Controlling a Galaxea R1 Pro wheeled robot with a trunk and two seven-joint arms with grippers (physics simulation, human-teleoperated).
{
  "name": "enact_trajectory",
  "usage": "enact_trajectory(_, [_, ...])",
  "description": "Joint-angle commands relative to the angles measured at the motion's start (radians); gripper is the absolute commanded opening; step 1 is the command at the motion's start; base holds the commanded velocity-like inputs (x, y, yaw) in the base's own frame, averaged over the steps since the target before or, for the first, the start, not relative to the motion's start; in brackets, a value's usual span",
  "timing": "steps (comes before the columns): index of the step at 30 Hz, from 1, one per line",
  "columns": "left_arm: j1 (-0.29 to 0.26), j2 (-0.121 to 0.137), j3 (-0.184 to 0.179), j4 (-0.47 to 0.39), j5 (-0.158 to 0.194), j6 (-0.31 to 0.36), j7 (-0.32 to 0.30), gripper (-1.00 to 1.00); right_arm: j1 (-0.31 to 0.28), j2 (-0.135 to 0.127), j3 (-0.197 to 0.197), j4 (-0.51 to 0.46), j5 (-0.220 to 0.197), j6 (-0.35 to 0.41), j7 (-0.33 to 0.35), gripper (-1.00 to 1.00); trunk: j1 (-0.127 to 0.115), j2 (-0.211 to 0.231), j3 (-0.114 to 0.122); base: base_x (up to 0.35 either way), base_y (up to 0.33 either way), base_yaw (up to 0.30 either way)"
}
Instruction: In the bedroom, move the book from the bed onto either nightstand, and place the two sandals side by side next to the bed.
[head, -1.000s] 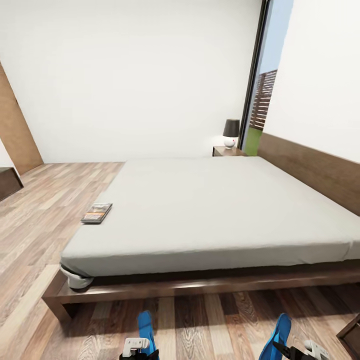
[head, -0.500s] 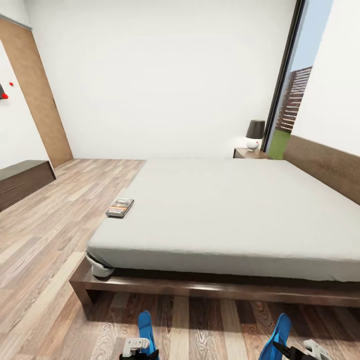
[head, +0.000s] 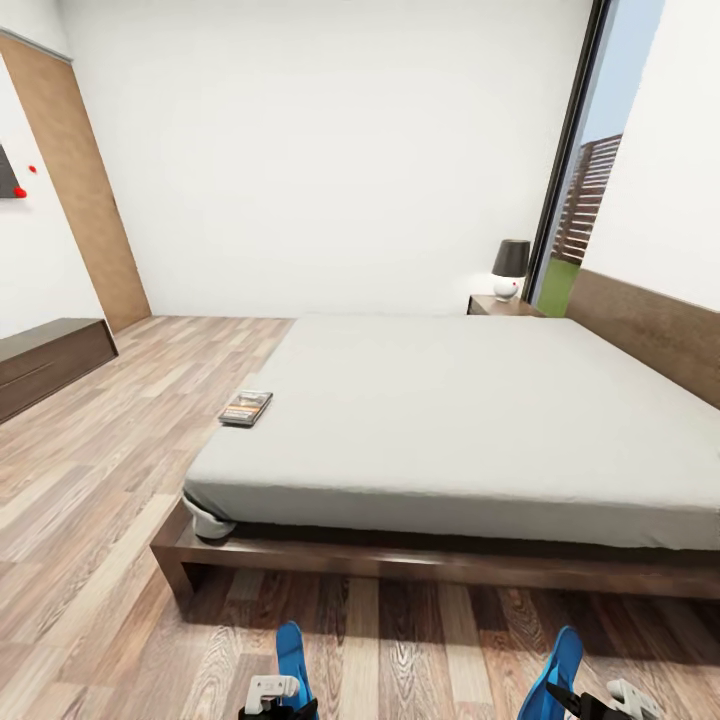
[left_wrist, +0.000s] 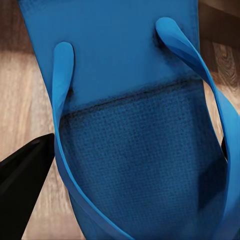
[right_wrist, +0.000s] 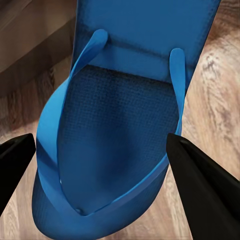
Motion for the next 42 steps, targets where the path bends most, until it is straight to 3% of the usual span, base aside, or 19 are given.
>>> enact_trajectory(1, [-0.001,0.0,-0.007,0.002,0.009,-0.004,-0.004,-1.0,-0.002,-0.001,0.002,0.004,-0.01,0.002,0.005,-1.0,0.0,0.0,-0.001,0.0,0.0,0.0])
enact_trajectory(18, [-0.006,0.008,0.0,-0.002,0.01,0.019,-0.012,-1.0,-0.002,-0.001,0.002,0.004,-0.01,0.002,0.005,-1.0,0.015,-0.028,-0.013,0.0,0.0,0.0])
enact_trajectory(21, [-0.025,0.01,0.001,-0.01,0.009,0.147,-0.014,-1.0,-0.002,-0.002,0.002,0.004,-0.01,0.002,0.005,-1.0,0.015,-0.028,-0.013,0.0,0.0,0.0])
enact_trajectory(22, [-0.061,0.012,0.001,-0.014,0.008,0.237,-0.014,-1.0,-0.002,-0.002,0.002,0.003,-0.01,0.002,0.005,-1.0,0.015,-0.028,-0.013,0.0,0.0,0.0])
enact_trajectory(25, [-0.176,0.036,0.0,-0.016,0.006,0.386,-0.011,-1.0,-0.002,-0.002,0.002,0.002,-0.01,0.003,0.005,-1.0,0.015,-0.028,-0.013,0.0,0.0,0.0])
enact_trajectory(29, [-0.237,0.082,-0.002,-0.016,0.005,0.494,-0.01,-1.0,-0.002,-0.002,0.002,0.002,-0.01,0.003,0.003,-1.0,0.015,-0.028,-0.013,0.0,0.0,0.0])
enact_trajectory(33, [-0.248,0.149,-0.007,-0.018,0.0,0.529,-0.009,-1.0,-0.002,-0.002,0.002,0.002,-0.01,0.003,0.003,-1.0,0.015,-0.028,-0.013,0.0,0.0,0.0])
enact_trajectory(35, [-0.249,0.168,-0.019,-0.015,-0.047,0.533,-0.007,-1.0,-0.002,-0.002,0.002,0.002,-0.01,0.003,0.003,-1.0,0.015,-0.028,-0.013,0.0,0.0,0.0])
enact_trajectory(39, [-0.249,0.177,-0.032,-0.013,-0.185,0.537,0.0,-1.0,-0.002,-0.006,0.002,0.002,-0.01,0.003,0.003,-1.0,0.015,-0.028,-0.013,0.0,0.0,0.0])
enact_trajectory(42, [-0.249,0.18,-0.033,-0.013,-0.235,0.537,0.005,-1.0,-0.002,-0.009,0.002,0.001,-0.01,0.003,0.004,-1.0,0.015,-0.028,-0.013,0.0,0.0,0.0])
